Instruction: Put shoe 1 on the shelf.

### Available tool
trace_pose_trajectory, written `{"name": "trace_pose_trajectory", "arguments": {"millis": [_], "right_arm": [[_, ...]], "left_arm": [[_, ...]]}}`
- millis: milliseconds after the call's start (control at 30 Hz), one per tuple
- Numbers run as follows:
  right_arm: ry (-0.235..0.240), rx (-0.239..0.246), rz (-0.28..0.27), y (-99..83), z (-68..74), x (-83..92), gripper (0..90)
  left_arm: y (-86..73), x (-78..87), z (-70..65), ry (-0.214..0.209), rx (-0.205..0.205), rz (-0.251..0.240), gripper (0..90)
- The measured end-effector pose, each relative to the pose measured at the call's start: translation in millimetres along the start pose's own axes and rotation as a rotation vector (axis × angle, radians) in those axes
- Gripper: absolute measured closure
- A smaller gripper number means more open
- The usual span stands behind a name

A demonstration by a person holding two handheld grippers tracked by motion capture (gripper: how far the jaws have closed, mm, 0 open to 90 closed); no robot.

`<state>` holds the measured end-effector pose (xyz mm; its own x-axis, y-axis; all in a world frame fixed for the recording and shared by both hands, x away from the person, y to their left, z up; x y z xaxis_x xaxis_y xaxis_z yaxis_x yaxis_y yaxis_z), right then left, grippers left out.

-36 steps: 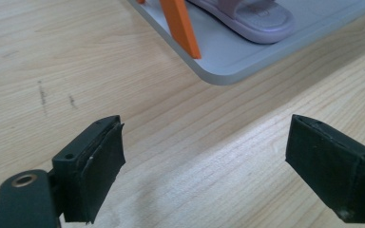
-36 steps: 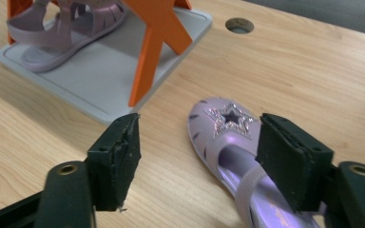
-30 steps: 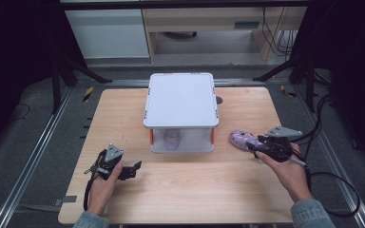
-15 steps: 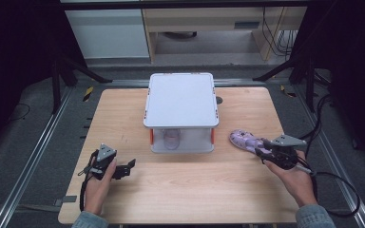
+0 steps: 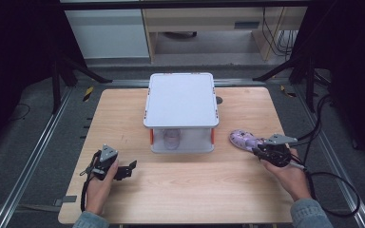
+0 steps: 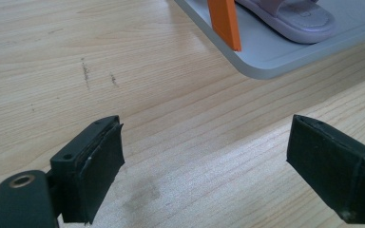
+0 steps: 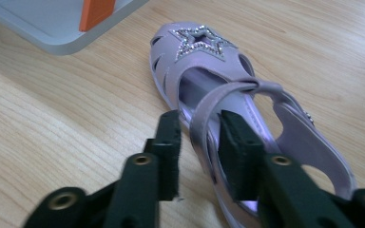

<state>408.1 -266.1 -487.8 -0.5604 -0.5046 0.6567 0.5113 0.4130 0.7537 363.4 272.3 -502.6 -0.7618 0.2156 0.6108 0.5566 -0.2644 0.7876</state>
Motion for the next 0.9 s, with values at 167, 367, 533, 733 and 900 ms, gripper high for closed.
{"name": "trace_pose_trajectory", "arguments": {"millis": [167,367,533,733,900], "right_arm": [[0.025,-0.005,-0.024,1.5,6.0,4.3,84.3],[0.051,0.019,-0.031,5.4,33.9,22.7,85.2],[0.098,0.037,-0.060,10.0,68.7,31.4,85.3],[0.171,0.059,-0.048,17.1,114.1,16.6,85.0],[0.215,0.088,-0.052,27.3,142.4,0.6,85.0]], "left_arm": [[0.0,0.3,1.3,0.004,0.008,0.000,10.9],[0.1,0.9,2.4,0.010,0.008,-0.001,11.1],[0.7,1.4,2.4,0.011,0.008,-0.004,11.2],[0.2,1.2,3.3,0.011,0.011,-0.001,11.2],[0.4,1.3,3.0,0.010,0.008,0.000,11.4]]}}
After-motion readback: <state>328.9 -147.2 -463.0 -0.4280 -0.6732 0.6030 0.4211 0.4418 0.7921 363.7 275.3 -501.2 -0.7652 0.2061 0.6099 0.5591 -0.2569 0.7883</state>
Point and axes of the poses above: each handheld gripper's, and its own axes: x roughly backward along the jaws, y roughly out of its top, z roughly to its left, the point moved 2 cm from there along -x, roughly forward along the jaws, and after that the axes turned 9 degrees about y, right-handed, at the moved point
